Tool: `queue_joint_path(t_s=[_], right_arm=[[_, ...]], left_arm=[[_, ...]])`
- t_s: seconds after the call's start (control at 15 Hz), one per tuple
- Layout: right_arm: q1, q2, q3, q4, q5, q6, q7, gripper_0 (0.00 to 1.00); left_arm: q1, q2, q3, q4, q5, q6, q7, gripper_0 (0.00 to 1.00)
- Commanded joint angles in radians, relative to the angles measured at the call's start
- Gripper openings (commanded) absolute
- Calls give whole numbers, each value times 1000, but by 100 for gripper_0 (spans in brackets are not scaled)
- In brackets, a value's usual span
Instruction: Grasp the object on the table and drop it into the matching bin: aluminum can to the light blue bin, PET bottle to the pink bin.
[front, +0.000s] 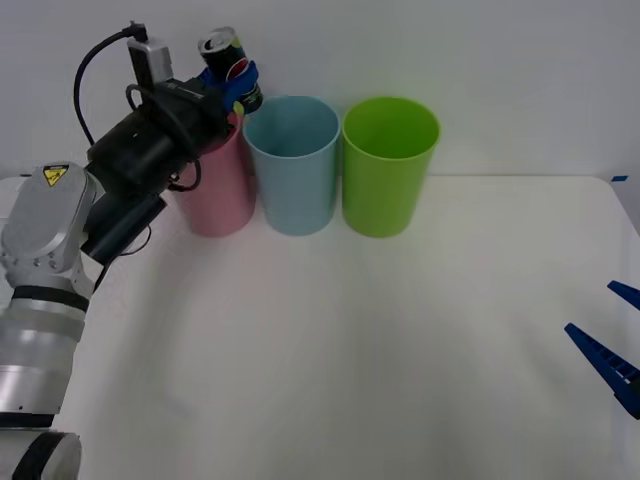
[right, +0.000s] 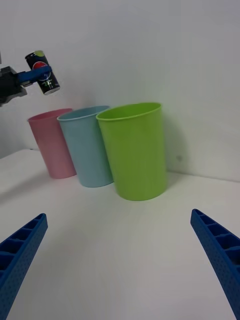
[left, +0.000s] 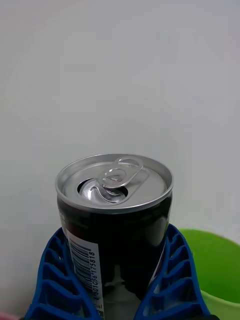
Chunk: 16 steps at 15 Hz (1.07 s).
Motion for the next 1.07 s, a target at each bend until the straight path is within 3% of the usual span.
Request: queue_joint_path(t_s=[0.07, 0.53, 1.07], right_arm=[[0, 0, 0, 0, 0, 0, 0, 100], [0, 0, 0, 0, 0, 0, 0, 100], [0, 0, 0, 0, 0, 0, 0, 100]], left_arm=[[-61, 0, -24, 54, -27, 22, 3, 0], [-149, -6, -131, 114, -62, 148, 9, 0], [-169, -11, -142, 129, -90, 168, 9, 0]])
